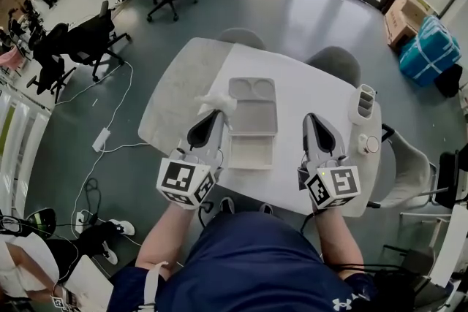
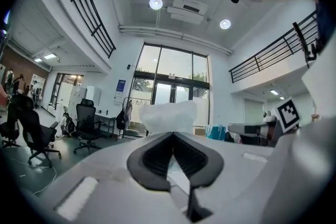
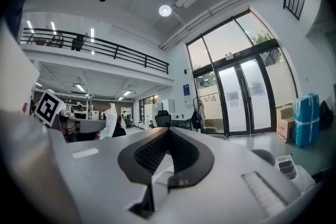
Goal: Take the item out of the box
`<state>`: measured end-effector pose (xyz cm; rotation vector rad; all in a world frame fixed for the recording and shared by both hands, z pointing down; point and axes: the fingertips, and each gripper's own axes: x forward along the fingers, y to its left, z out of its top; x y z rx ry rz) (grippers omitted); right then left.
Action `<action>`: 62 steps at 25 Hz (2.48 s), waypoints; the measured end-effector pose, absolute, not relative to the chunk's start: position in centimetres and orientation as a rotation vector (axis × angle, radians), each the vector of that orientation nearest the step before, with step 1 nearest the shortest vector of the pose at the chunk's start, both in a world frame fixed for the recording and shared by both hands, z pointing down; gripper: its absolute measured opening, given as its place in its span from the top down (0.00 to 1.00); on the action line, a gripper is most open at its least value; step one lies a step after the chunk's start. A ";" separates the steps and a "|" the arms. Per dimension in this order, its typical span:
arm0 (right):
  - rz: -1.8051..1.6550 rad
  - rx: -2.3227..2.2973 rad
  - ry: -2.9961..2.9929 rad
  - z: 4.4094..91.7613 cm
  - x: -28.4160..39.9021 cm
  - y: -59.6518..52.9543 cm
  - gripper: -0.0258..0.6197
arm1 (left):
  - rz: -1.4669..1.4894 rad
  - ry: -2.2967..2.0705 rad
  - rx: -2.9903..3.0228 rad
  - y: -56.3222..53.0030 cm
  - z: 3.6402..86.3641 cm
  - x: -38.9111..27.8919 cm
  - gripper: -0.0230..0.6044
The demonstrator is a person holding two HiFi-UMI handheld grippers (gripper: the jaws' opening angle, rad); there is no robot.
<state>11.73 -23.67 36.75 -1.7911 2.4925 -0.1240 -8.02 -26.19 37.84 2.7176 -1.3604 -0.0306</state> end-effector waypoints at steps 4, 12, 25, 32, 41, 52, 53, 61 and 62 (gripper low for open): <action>-0.102 -1.801 2.488 36.6 12.0 -23.9 0.96 | -0.044 -1.368 2.717 -26.2 37.8 -8.4 0.96; -0.084 -1.796 2.513 36.5 11.2 -24.2 0.96 | -0.039 -1.364 2.715 -26.2 37.7 -8.6 0.96; -0.052 -1.819 2.528 36.7 11.2 -23.7 0.96 | -0.001 -1.352 2.716 -26.2 38.5 -8.4 0.96; -0.061 -1.834 2.508 36.8 11.6 -23.8 0.96 | -0.004 -1.346 2.719 -26.3 38.7 -8.2 0.96; -0.060 -1.832 2.500 36.7 11.5 -23.7 0.96 | -0.017 -1.351 2.715 -26.2 38.7 -8.5 0.96; -0.074 -1.827 2.490 37.0 11.3 -23.5 0.96 | -0.026 -1.349 2.716 -26.1 38.9 -8.7 0.96; -0.074 -1.827 2.489 37.0 11.3 -23.5 0.96 | -0.025 -1.347 2.718 -26.2 38.9 -8.7 0.96; -0.067 -1.831 2.479 36.9 11.1 -23.2 0.96 | -0.023 -1.329 2.722 -26.1 39.0 -8.7 0.96; -0.062 -1.830 2.479 36.8 11.1 -23.2 0.96 | -0.023 -1.326 2.723 -26.1 39.0 -8.7 0.96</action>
